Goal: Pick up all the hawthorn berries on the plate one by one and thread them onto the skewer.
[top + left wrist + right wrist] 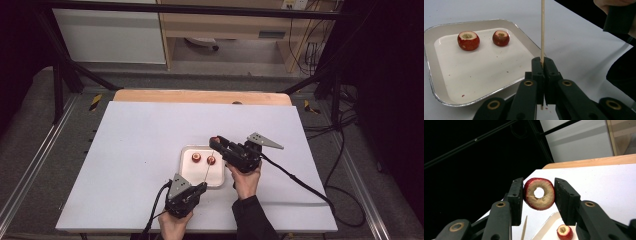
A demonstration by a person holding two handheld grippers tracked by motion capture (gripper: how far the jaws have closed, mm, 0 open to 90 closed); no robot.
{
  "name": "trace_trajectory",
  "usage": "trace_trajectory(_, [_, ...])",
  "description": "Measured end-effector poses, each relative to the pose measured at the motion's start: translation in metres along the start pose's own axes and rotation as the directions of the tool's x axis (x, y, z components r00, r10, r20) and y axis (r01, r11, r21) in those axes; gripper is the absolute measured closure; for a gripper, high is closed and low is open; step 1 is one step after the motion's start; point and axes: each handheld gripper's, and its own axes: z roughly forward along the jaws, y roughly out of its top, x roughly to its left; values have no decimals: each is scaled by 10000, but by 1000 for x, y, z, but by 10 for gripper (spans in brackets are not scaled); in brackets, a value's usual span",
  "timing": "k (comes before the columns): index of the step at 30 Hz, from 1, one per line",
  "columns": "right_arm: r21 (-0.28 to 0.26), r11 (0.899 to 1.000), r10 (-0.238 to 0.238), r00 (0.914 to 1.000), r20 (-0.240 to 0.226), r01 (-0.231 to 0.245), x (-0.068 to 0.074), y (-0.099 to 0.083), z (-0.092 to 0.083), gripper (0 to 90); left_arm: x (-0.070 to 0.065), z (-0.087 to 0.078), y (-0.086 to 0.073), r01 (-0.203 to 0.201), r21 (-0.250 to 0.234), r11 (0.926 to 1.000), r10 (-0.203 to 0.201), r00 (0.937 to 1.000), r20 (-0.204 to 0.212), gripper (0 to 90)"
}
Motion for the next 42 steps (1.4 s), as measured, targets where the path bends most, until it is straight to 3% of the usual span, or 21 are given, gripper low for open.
trace_trajectory(30, [-127, 9999, 46, 9998, -209, -49, 4, -5, 0, 611, 2, 1, 1, 236, -33, 9997, -236, 9997, 24, 883])
trace_trajectory(42, [-79, 9999, -84, 9997, -218, 82, 6, -9, 0, 611, 2, 3, 1, 658, -68, 9978, -657, 9977, 139, 883])
